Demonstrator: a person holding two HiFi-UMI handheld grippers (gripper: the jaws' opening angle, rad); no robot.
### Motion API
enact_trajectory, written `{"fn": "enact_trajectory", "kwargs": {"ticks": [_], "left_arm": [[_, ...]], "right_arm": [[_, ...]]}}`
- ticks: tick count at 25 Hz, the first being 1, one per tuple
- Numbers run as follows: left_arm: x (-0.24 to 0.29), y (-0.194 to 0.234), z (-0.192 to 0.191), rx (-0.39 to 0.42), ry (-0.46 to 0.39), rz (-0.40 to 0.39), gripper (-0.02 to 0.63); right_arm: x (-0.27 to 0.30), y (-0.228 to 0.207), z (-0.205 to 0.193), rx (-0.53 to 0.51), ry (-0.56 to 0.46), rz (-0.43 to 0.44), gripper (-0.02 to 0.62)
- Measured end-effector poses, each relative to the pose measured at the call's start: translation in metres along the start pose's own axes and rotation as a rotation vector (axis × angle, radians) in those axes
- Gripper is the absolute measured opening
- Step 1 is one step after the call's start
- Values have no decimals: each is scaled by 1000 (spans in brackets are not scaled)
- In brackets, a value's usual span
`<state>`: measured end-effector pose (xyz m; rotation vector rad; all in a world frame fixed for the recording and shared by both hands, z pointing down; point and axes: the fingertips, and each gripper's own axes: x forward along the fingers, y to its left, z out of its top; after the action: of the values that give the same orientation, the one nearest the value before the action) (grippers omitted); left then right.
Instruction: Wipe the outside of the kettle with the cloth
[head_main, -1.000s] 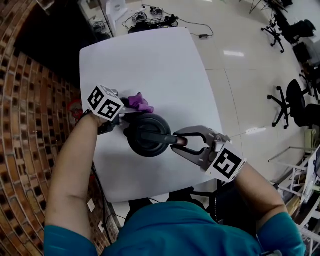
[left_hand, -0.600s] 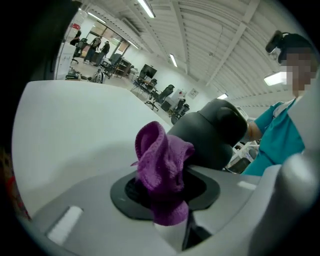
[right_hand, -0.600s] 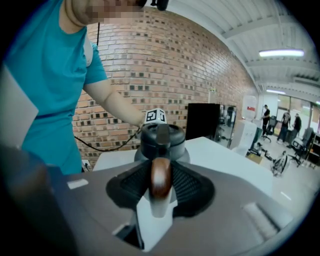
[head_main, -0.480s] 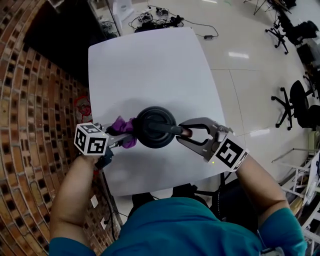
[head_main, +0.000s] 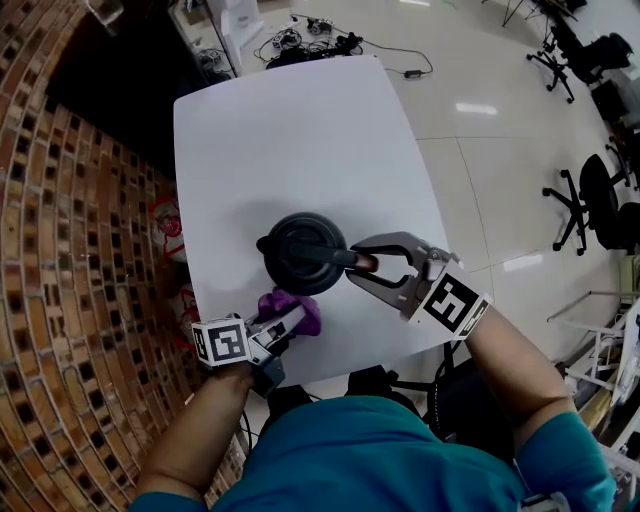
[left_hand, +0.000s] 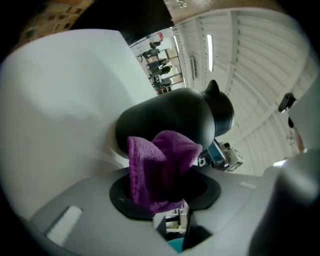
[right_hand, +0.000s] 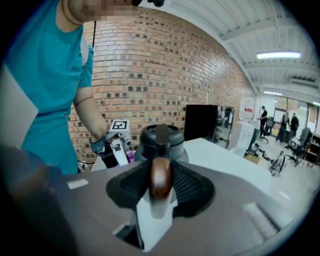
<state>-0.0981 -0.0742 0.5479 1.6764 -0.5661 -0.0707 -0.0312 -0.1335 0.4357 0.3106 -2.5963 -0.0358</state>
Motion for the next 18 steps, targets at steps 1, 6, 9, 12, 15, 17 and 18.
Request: {"fn": "enact_trajectory", "kwargs": {"ticks": [1,6,9,12,15,17,18], "left_arm": [[8,-6,-7,-39,-2,-34,138],[53,-14,-21,-159,-37,-69,146],[79,-28,-13,-262,-120,-154,149],[102,-36,-5,-299,-180,-222,149],[110,-42,-8,-269,-124,-229,147],[91,-38,-27,-145,35,-167,146],[73,-37,-36,-75,132,-132,146]], "right_arm": [[0,0,0,0,-1,0,123],[-1,0,1,-1,-2,-2,123],[0,0,1,8,-6,-4,123],[1,1,2,8,-9,1,123],[1,0,3,-3,-15,3,123],[1,-1,4,-21,-17,8,123],[1,0,5,-26,-18,15,124]]}}
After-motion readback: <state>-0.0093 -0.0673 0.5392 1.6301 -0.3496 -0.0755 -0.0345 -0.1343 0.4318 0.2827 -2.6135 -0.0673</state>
